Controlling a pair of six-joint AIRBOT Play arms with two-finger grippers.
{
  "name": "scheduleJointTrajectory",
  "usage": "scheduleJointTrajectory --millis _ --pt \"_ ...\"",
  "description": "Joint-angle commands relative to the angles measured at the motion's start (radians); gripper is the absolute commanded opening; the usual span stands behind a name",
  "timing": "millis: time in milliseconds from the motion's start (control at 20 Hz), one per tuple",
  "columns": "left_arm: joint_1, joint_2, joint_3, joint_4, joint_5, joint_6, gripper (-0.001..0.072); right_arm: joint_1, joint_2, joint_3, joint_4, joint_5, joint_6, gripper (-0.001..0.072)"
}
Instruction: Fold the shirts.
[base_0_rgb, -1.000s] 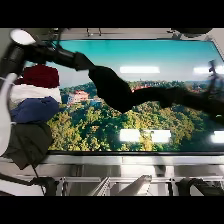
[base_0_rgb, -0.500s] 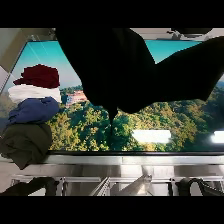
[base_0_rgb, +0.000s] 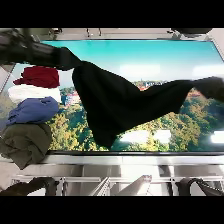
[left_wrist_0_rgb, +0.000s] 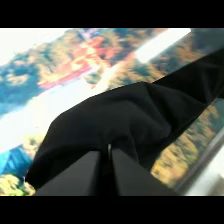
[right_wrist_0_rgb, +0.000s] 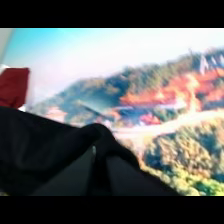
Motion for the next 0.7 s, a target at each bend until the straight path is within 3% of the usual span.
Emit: scheduleJointTrajectory --millis 0,100,300,450,650 --pt "0.064 -0.178 -0.037 0.016 0.164 0.038 0.0695 0.010 -0.222 -0.050 0.006 -0.151 -0.019 0.0417" --pt "0.117 -0.271 0.026 0.018 0.069 -0.011 0.0715 0.008 -0.320 -0.022 0.002 -0.171 -0.024 0.0431" --pt "0.210 -0.363 0.087 0.019 -0.243 -0.081 0.0713 0.011 -0.351 -0.009 -0.002 -0.055 -0.118 0.0431" --pt "0.212 -0.332 -0.032 0.018 -0.267 -0.081 0.0711 0.011 -0.347 -0.009 -0.068 -0.017 -0.140 0.0432" --pt "0.130 -0.201 -0.354 0.019 -0.237 -0.081 0.0712 0.010 -0.347 -0.008 -0.242 -0.026 -0.138 0.0434"
